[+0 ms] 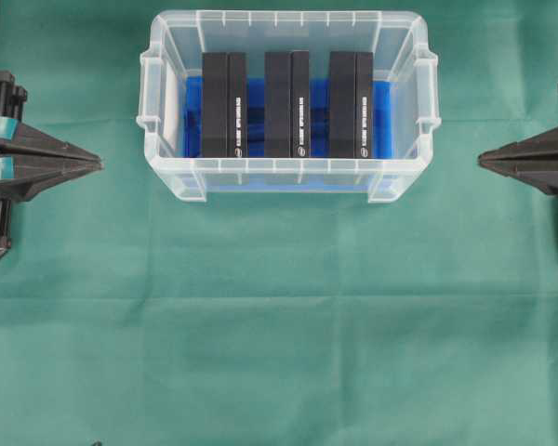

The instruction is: Take out the box from the case.

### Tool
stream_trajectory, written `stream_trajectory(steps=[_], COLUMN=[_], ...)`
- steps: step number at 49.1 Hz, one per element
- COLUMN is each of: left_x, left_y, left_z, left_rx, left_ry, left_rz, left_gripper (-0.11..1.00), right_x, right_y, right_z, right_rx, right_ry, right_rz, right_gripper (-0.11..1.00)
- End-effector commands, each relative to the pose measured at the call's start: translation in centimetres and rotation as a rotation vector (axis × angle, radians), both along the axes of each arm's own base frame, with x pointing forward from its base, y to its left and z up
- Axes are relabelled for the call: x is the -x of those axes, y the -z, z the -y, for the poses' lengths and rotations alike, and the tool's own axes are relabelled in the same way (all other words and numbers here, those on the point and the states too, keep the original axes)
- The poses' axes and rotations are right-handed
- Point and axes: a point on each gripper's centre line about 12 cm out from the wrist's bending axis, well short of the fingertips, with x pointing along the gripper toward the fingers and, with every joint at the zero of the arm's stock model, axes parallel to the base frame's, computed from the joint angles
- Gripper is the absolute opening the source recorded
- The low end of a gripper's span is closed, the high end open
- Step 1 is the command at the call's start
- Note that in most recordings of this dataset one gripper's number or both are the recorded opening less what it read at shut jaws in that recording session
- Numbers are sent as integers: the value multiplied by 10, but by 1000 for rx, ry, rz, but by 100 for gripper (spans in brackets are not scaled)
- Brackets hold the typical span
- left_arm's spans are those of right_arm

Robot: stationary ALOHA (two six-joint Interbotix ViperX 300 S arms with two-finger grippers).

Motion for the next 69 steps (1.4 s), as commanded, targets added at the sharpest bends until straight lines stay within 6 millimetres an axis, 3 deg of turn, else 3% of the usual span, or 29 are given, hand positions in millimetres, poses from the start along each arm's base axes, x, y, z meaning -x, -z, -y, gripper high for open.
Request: stream_trajectory(steps=[1, 14, 35, 48, 59, 69], left_x=[-4, -4, -9, -5, -4, -1], left_y=[-7, -13, -79, -118, -120, -115], left_z=[1, 10, 18, 20, 21, 21], left_rx=[-13, -9, -5, -4, 6, 131], left_ry=[8, 51, 89, 97, 104, 99], left_rz=[-3, -9, 54, 66, 0, -180], left_gripper=[2, 2, 2, 2, 2, 2], right_x=[-2, -13, -11, -16, -17, -13], right_y=[-2, 2, -96, -131, -128, -121], right_z=[1, 2, 1, 0, -1, -1], right_rx=[-17, -128, -148, -151, -155, -169], right_ry=[7, 10, -5, -12, -8, 2], right_rz=[2, -211, -54, -57, -135, -323], right_gripper=[3, 3, 3, 3, 3, 3])
